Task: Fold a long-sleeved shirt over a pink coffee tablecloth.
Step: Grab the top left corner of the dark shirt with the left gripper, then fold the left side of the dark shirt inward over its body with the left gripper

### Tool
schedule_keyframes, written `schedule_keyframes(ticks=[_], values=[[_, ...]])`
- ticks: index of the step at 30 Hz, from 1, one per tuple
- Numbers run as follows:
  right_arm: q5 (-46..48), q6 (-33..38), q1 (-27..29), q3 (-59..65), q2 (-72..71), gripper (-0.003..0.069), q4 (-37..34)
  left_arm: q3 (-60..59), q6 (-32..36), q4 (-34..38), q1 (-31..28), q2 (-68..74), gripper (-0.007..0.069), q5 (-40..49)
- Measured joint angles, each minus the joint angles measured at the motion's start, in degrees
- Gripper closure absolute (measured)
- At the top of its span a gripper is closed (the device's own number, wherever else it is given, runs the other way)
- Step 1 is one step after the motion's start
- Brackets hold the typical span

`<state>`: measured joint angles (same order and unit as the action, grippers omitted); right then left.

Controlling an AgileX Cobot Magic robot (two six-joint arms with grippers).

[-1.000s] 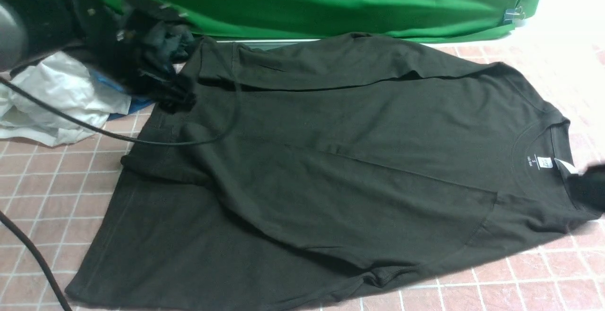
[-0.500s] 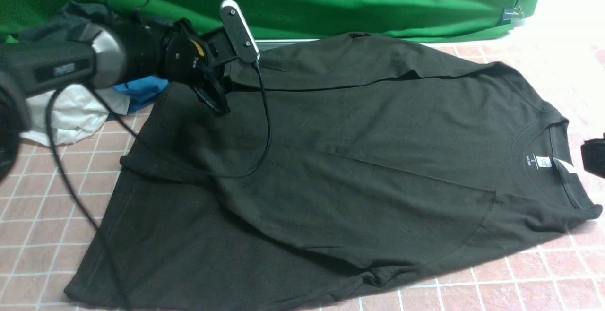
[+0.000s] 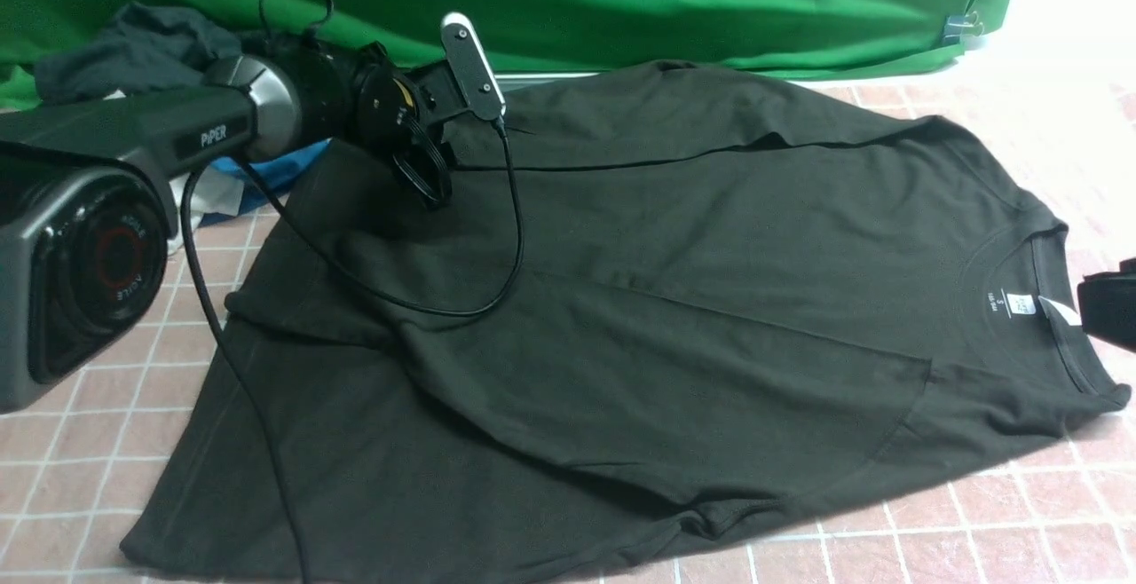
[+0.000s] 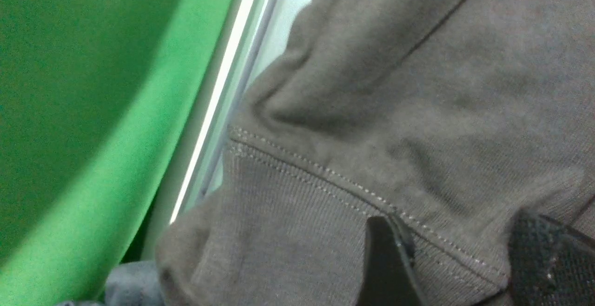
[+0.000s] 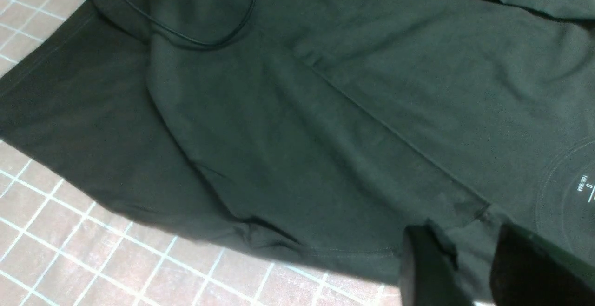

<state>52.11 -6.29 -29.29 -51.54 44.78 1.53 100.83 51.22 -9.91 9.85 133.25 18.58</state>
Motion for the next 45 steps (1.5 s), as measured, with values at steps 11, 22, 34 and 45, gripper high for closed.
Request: schedule_keyframes(ticks=[11,22,34,45], values=[[0.52,-0.63,0.0,0.0,0.0,0.0459,-2.7,3.07,-1.11,-3.25,0.0,1.13,0.0584,2.68],[2.34,-0.63,0.0,0.0,0.0,0.0459,-2.9,5.96,-7.21,0.56,0.05,-7.32,0.0594,24.23],[2.71,1.12,0.0,0.0,0.0,0.0459,-2.95,-13.54,-7.42,2.33,0.05,-23.5,0.0594,30.84],[2.38,5.04,0.0,0.0,0.0,0.0459,-2.95,-27.6,-12.69,0.55,0.05,-29.12,0.047,27.28]])
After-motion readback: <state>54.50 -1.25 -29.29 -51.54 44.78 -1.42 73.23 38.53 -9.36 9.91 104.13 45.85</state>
